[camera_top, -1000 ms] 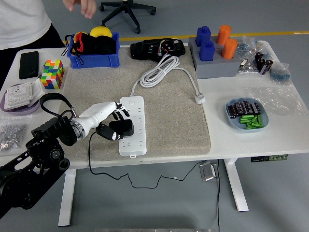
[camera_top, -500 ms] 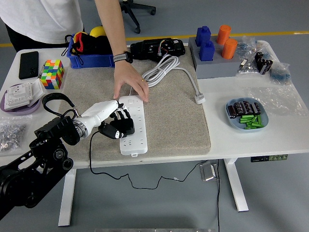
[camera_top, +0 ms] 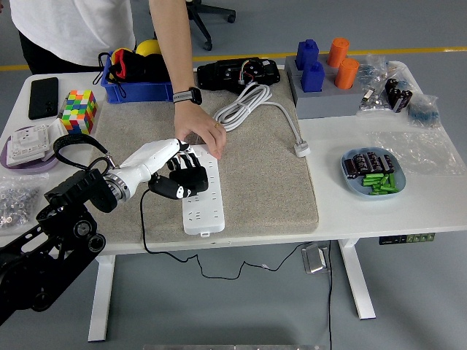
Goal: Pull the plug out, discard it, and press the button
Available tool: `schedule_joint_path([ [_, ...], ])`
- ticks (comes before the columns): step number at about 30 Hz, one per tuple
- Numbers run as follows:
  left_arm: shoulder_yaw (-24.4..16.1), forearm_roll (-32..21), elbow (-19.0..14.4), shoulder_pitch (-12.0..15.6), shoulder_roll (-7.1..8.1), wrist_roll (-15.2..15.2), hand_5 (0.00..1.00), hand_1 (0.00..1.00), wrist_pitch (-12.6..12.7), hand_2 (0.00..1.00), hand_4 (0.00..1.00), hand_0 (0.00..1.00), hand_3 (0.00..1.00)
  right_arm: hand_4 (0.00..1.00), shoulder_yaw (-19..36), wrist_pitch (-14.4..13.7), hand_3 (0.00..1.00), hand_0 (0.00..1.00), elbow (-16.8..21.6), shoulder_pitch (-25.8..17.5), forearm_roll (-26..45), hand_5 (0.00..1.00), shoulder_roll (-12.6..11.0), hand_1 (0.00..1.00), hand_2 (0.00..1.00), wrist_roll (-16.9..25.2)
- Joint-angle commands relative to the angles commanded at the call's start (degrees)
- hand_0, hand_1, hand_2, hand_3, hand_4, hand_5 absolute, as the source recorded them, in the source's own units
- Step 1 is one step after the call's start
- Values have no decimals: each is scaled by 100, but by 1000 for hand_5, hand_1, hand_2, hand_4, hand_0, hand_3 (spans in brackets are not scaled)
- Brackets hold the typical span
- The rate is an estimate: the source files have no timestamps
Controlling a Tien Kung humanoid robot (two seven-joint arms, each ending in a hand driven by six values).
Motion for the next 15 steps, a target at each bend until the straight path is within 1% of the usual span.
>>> schedule_joint_path([
  [1,-70,18,-6,2,4,-1,2,355,11,388,764,438,535,758,-3,0,721,751,0,1,0,642,-1,699,710,0],
  [3,-219,89,83,-13,3,4,2,355,26,388,764,438,535,758,-14,1,721,751,-3,1,-1,642,-3,699,710,-1],
  [9,-542,356,761,-62,12,-13,2,354,88,384,757,449,533,759,-32,1,723,751,-7,9,5,641,-13,699,709,-1],
  [10,-583,402,893,-60,7,-11,2,356,89,382,752,481,529,759,-33,1,722,752,-8,9,5,638,-17,700,709,-1],
  [12,-642,396,1124,-61,-6,-39,2,356,118,382,752,481,529,759,-37,1,722,752,-9,8,5,638,-23,700,709,-1],
  [15,-672,391,1349,-63,-34,-72,2,356,156,382,752,481,529,759,-31,1,722,752,-14,8,2,638,-24,700,709,-2],
])
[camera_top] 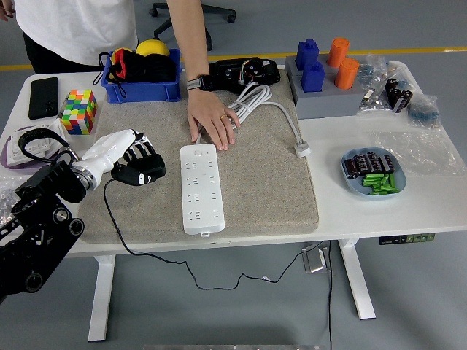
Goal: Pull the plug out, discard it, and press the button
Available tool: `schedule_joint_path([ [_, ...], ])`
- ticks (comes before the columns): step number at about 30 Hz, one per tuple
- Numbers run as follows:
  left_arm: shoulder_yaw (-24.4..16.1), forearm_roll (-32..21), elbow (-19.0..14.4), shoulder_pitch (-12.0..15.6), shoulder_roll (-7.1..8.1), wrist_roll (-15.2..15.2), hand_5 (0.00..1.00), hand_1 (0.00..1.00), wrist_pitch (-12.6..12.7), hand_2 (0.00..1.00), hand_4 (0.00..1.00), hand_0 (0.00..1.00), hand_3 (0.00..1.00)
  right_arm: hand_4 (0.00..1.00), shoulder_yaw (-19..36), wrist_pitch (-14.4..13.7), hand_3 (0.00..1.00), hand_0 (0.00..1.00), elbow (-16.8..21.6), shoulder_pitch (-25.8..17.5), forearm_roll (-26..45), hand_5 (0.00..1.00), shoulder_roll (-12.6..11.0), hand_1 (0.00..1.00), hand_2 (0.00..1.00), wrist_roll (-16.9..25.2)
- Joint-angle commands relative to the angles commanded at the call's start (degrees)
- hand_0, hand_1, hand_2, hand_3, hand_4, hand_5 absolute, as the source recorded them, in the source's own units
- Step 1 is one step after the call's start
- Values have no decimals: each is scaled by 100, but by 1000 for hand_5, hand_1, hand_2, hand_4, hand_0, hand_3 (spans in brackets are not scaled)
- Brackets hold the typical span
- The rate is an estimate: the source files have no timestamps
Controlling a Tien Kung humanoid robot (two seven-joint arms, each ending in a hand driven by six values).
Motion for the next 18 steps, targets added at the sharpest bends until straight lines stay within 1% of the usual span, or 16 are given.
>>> schedule_joint_path([
  [1,-4,-10,53,3,-9,-10,2,400,8,412,749,571,557,760,-2,2,723,751,1,-1,3,637,0,700,709,0],
  [3,14,-33,146,11,-29,-42,2,400,40,412,749,571,557,760,-1,2,723,751,0,-3,4,637,2,700,709,0],
  [6,28,-31,160,17,-38,-34,2,400,57,412,749,571,557,760,-5,3,723,751,5,-5,8,637,1,700,709,1],
  [7,32,-45,161,18,-39,-39,2,546,65,541,766,661,612,761,-4,2,722,750,6,-6,8,636,1,700,709,2],
  [12,71,-97,193,14,-54,-44,2,546,45,541,766,661,612,761,-5,3,722,750,3,-21,4,636,3,700,709,0],
  [13,75,-106,191,17,-56,-34,2,841,29,827,910,808,895,761,-4,3,722,751,4,-24,4,635,4,699,709,1],
  [18,56,-128,145,46,-71,-10,2,841,25,827,910,808,895,761,9,3,722,751,6,-40,-4,635,14,699,709,0],
])
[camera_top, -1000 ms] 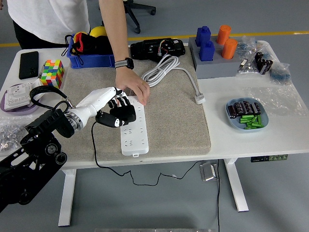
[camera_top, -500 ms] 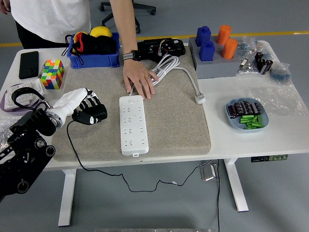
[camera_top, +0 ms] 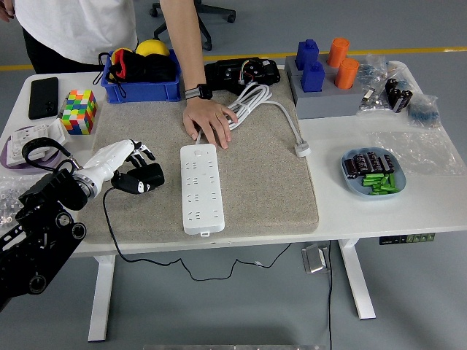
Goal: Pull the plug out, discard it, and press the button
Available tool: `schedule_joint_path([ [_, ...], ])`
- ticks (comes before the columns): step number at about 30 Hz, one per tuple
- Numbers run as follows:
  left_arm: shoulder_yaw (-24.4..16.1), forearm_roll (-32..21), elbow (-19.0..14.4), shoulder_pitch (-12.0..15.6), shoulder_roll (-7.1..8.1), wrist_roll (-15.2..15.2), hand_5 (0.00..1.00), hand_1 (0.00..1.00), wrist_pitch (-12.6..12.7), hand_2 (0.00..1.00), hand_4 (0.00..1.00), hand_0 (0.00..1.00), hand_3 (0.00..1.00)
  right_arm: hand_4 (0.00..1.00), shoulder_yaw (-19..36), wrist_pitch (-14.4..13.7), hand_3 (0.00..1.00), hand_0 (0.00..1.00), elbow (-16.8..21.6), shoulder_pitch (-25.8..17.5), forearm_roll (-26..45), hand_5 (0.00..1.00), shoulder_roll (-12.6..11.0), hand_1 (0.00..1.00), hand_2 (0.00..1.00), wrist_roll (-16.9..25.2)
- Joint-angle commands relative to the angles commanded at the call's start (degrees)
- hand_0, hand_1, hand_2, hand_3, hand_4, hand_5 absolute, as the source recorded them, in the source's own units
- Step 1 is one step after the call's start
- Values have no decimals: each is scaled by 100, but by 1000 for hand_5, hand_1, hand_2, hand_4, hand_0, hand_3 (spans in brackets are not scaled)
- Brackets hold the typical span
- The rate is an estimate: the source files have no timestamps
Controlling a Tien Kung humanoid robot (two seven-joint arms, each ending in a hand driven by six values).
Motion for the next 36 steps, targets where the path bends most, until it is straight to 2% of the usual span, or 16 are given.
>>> schedule_joint_path([
  [1,-9,9,-11,1,-2,-2,2,894,10,924,969,827,940,761,2,0,721,751,0,-1,-1,634,2,699,709,0],
  [6,7,45,-39,-54,21,-5,2,894,34,924,969,827,940,761,34,2,721,751,-6,-13,-6,634,23,699,709,-2],
  [7,15,32,-49,-63,25,-4,2,891,28,958,986,835,949,761,39,3,722,752,-5,-13,-7,633,26,700,709,-2],
  [12,154,-182,-175,-192,29,-74,2,891,56,958,986,835,949,761,62,-2,722,752,-2,-10,-5,633,28,700,709,0],
  [13,193,-270,-197,-239,16,-115,2,699,78,728,812,715,903,761,63,-3,721,751,-1,-10,-3,633,30,700,709,0],
  [18,435,-486,-124,-524,-72,-255,2,699,154,728,812,715,903,761,57,1,721,751,-2,-11,4,633,46,700,709,-1],
  [19,495,-500,-85,-598,-93,-245,2,281,150,338,193,226,761,761,57,1,720,751,0,-11,6,632,48,700,709,0],
  [24,848,-538,95,-1013,-180,-192,2,281,186,338,193,226,761,761,56,-1,720,751,-3,1,7,632,44,700,709,-1],
  [25,923,-533,132,-1105,-197,-172,2,131,191,218,2,106,656,760,55,-1,720,751,-2,5,9,631,42,699,709,0],
  [30,1290,-528,409,-1473,-280,32,2,131,80,218,2,106,656,760,58,-2,720,751,-11,6,12,631,38,699,709,-2],
  [31,1356,-526,463,-1524,-293,77,2,105,45,176,2,83,632,761,59,-3,721,751,-13,6,12,630,38,699,709,-3],
  [36,1764,-602,778,-1782,-365,292,2,105,-126,176,2,83,632,761,58,-2,721,751,-12,6,16,630,39,699,709,-3],
])
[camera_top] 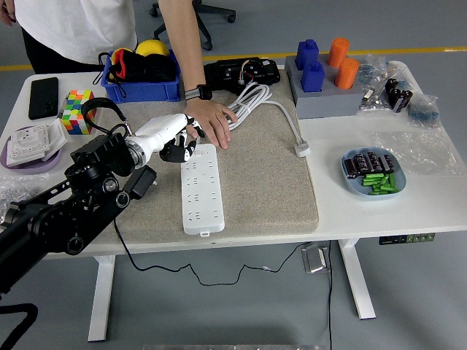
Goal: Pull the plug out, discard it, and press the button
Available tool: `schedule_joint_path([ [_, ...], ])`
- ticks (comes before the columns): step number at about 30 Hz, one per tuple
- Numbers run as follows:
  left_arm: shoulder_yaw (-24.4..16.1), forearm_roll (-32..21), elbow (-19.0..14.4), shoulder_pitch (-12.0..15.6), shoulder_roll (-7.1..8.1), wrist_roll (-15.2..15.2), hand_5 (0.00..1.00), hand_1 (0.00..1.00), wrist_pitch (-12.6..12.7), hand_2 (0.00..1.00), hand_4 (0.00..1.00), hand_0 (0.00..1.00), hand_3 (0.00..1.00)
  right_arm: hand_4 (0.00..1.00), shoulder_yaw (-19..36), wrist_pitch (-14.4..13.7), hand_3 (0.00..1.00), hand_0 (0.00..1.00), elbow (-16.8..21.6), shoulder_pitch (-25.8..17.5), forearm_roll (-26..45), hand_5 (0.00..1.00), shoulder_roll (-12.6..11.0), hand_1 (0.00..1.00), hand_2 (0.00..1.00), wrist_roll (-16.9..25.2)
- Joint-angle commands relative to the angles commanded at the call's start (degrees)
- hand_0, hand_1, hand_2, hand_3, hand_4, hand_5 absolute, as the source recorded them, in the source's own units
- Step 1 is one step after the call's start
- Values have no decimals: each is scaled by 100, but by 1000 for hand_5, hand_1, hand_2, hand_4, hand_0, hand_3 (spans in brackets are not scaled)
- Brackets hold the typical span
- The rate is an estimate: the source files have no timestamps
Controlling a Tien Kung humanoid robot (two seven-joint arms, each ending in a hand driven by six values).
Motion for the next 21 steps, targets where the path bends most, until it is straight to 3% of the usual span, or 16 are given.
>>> schedule_joint_path([
  [14,283,-14,736,-336,-354,271,2,84,-110,146,2,52,677,761,-33,4,721,749,-3,8,8,633,-8,700,710,0],
  [21,334,57,948,-424,-416,326,2,78,-95,139,2,42,691,760,-29,4,721,748,-9,7,11,630,-15,699,709,-1],
])
